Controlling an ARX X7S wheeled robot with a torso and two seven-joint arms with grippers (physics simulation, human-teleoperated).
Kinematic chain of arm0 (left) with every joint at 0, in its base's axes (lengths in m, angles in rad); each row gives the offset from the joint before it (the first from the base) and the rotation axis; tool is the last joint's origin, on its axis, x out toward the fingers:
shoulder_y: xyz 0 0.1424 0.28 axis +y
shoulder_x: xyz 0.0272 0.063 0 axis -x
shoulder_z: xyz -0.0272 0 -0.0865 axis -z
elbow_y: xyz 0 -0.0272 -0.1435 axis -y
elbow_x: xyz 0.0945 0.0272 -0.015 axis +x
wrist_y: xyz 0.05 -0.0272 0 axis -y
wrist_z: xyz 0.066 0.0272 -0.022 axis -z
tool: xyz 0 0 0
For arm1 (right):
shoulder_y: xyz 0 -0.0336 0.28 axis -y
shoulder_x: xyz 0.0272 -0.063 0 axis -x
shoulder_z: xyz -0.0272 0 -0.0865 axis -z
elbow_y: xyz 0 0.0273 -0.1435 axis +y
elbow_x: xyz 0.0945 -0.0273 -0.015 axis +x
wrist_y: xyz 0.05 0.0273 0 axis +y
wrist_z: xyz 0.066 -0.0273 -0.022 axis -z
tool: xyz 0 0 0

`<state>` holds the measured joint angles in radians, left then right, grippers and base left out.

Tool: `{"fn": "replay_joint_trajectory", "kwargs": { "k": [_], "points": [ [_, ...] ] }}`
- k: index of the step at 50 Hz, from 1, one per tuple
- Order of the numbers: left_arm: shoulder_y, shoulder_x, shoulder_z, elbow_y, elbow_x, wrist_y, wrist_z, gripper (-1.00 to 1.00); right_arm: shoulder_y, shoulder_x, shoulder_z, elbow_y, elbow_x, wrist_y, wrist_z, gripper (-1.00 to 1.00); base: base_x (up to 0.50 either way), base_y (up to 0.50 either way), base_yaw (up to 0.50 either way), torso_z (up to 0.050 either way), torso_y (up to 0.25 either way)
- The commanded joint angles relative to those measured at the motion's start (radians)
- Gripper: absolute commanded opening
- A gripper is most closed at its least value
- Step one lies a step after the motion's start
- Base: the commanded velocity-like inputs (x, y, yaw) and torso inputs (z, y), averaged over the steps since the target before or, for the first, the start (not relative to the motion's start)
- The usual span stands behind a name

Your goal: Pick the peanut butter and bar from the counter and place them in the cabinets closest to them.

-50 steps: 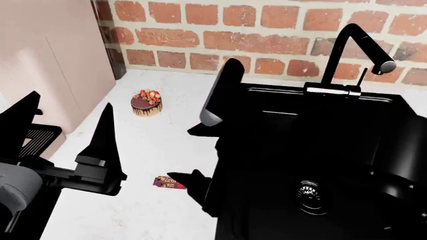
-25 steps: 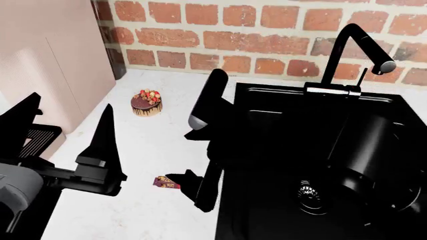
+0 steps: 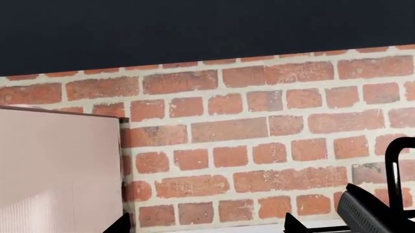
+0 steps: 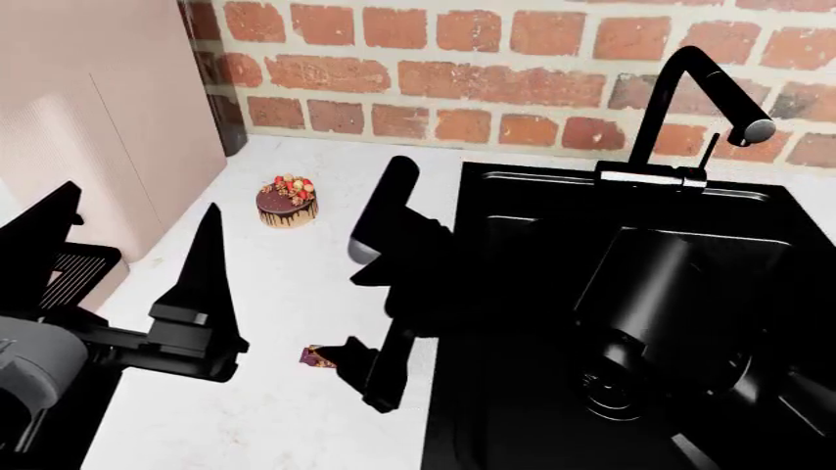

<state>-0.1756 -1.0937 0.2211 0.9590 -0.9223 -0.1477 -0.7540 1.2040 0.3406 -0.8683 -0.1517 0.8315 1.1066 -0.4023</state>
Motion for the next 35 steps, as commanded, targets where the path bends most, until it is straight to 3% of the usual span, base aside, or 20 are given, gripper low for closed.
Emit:
{"fn": "replay_joint_trajectory", "kwargs": {
  "k": [1, 35],
  "points": [
    [-0.018, 0.006, 0.011, 0.003, -0.003, -0.008, -0.003, 1.0, -0.008, -0.027, -0.047, 0.057, -0.04, -0.03, -0.01, 1.0, 0.0, 0.0, 0.0, 0.0, 0.0],
    [0.006, 0.011, 0.022, -0.013, 0.02, 0.017, 0.011, 1.0, -0.079, -0.05, -0.135, 0.111, -0.078, -0.074, -0.015, 1.0, 0.0, 0.0, 0.0, 0.0, 0.0]
  ]
}}
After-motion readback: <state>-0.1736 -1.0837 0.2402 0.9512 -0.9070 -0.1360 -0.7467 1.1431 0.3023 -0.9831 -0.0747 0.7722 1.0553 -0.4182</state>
